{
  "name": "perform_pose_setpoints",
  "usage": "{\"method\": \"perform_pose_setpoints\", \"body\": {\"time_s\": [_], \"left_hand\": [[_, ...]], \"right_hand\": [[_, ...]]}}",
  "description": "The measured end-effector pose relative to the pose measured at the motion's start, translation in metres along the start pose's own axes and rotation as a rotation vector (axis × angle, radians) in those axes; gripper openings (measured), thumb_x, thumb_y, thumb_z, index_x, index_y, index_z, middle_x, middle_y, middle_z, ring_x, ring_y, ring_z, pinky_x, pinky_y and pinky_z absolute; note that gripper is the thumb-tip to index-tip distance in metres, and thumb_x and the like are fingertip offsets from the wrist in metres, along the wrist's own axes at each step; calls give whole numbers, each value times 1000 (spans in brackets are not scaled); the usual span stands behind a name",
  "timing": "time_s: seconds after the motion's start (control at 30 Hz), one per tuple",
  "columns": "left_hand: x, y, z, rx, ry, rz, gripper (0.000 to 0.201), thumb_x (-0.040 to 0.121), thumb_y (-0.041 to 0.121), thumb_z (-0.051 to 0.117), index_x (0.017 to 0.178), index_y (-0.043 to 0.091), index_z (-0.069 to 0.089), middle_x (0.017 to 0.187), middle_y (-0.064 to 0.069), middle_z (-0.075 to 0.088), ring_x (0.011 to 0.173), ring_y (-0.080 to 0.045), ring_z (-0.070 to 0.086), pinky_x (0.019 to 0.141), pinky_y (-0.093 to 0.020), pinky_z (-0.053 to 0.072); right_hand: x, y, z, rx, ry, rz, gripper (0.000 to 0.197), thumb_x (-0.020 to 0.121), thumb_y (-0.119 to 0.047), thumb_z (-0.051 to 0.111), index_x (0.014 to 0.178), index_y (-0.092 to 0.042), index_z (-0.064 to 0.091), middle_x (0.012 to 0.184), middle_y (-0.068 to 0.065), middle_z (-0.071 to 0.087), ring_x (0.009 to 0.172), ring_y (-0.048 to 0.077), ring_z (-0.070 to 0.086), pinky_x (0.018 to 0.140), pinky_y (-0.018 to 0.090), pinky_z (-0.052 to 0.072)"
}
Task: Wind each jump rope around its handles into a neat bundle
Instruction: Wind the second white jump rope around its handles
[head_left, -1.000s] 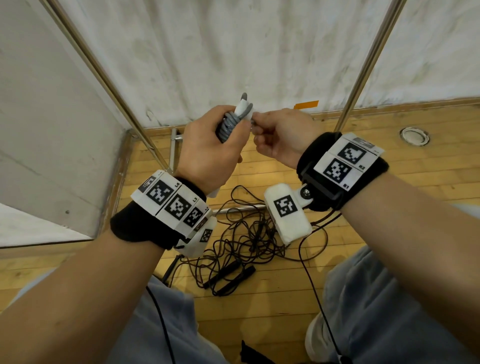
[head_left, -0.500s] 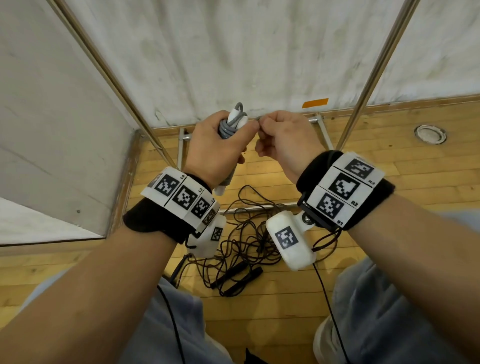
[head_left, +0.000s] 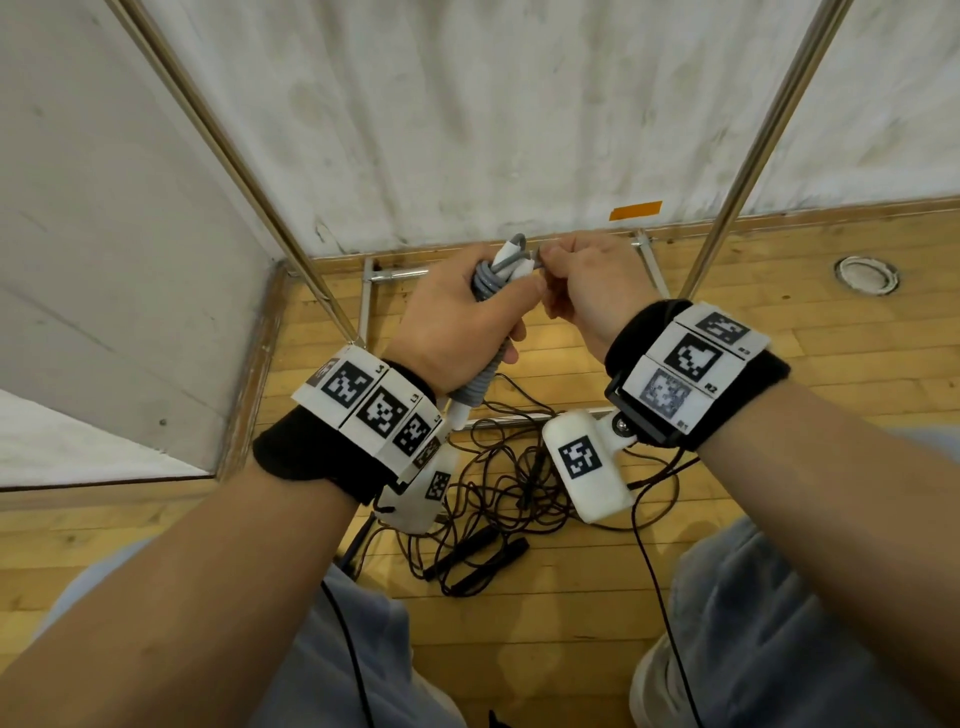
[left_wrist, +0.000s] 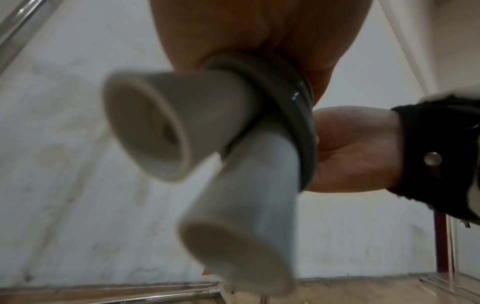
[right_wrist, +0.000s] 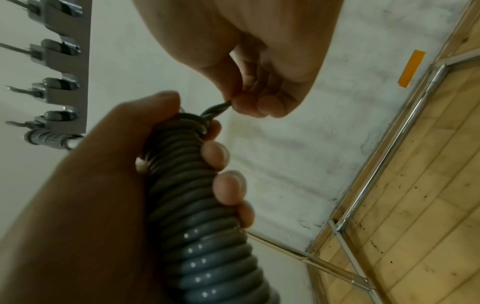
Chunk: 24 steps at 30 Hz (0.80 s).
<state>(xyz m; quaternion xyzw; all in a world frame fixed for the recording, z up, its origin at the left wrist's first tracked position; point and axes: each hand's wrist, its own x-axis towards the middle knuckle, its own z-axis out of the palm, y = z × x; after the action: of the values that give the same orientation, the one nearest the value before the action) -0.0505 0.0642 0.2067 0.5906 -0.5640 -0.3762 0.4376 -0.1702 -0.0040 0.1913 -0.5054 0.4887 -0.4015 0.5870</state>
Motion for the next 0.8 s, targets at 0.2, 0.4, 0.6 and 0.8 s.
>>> {"method": "perform_pose_setpoints", "body": {"time_s": [0.2, 0.4, 0.6, 0.8], "left_hand": [[3, 0, -7, -19, 28, -52, 12, 92, 27, 59, 83, 20, 55, 62, -2, 63, 49, -19, 63, 47, -28, 50], [4, 5, -2, -80, 32, -14, 11, 91, 23, 62, 91, 16, 53, 63, -5, 63, 54, -20, 64, 49, -25, 50], [3, 5, -3, -87, -26, -34, 15, 90, 26, 61, 86, 16, 52, 61, -7, 66, 55, -26, 65, 55, -37, 54], [1, 4, 1, -163, -92, -64, 17, 91, 22, 62, 81, 16, 48, 57, -5, 63, 47, -23, 60, 47, -28, 50]], "right_hand": [[-13, -3, 4, 26, -137, -100, 23, 94, -17, 50, 77, -9, 61, 58, 3, 52, 50, 17, 49, 51, 29, 41], [-14, -12, -1, 60, -75, -142, 28, 93, -17, 56, 68, -9, 65, 51, -1, 55, 46, 15, 46, 47, 26, 41], [-9, -9, -7, 22, -63, -71, 27, 93, -19, 56, 71, -5, 63, 55, 3, 49, 42, 13, 44, 44, 25, 39], [-5, -10, -9, 8, -55, -24, 28, 93, -16, 56, 69, -4, 60, 51, 3, 47, 39, 14, 41, 42, 24, 36]]}}
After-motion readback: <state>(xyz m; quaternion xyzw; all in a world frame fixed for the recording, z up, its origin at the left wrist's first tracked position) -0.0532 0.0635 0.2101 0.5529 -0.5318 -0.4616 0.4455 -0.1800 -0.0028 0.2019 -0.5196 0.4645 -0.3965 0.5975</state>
